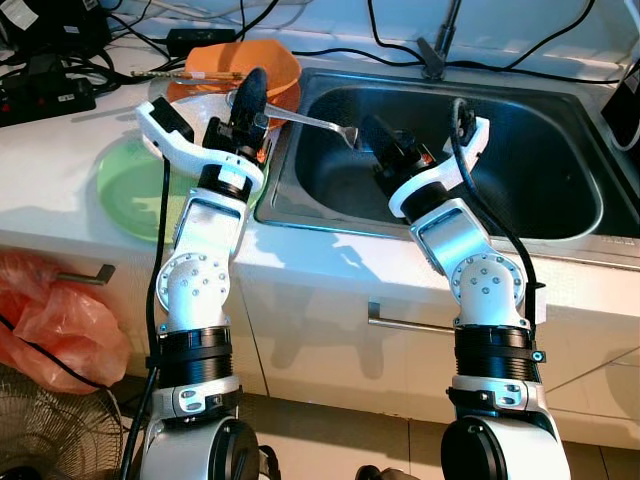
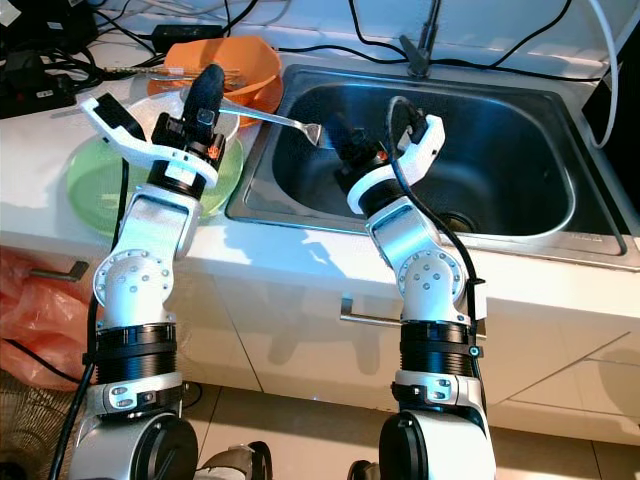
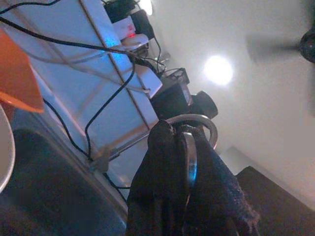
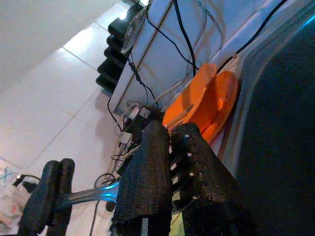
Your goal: Kitchen organization
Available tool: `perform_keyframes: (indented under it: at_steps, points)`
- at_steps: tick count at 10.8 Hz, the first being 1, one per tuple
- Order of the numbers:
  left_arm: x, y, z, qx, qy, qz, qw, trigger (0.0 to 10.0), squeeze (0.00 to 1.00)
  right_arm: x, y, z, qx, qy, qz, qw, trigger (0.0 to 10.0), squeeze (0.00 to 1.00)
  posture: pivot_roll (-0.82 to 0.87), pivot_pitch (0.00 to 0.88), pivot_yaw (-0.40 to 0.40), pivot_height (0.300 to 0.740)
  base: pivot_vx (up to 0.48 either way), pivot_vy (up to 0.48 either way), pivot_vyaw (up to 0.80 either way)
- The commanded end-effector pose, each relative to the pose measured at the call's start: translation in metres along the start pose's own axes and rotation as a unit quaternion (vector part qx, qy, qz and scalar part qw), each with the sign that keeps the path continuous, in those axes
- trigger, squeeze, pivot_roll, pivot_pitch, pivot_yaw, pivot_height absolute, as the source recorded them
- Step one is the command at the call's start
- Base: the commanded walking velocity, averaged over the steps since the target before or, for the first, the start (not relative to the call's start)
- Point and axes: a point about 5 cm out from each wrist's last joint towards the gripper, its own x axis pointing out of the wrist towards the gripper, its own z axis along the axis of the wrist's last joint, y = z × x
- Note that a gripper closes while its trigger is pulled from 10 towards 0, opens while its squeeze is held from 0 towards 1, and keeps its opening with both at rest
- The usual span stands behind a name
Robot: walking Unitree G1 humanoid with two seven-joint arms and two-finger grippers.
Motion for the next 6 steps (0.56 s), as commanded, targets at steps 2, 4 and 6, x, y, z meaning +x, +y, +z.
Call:
perform_keyframes:
  at_steps: [2,4,6]
  points:
    - [0.0009,-0.0133,-0.0118,-0.026,-0.001,-0.023,0.999,0.0,0.00,0.0065,0.0034,-0.0051,0.024,-0.009,-0.018,1.000,0.0,0.00,0.03,0.119,-0.007,0.740,0.000,0.000,0.00]
    - [0.0010,-0.0129,-0.0125,-0.024,0.001,-0.020,1.000,0.0,0.00,0.0076,0.0030,-0.0040,0.026,-0.010,-0.022,0.999,0.0,0.00,0.03,0.116,-0.007,0.740,0.000,0.000,0.00]
    - [0.0011,-0.0096,-0.0152,-0.011,0.008,-0.001,1.000,4.3,0.78,0.0080,0.0029,-0.0033,0.026,-0.011,-0.023,0.999,0.0,0.00,0.03,0.115,-0.007,0.740,0.000,0.000,0.00]
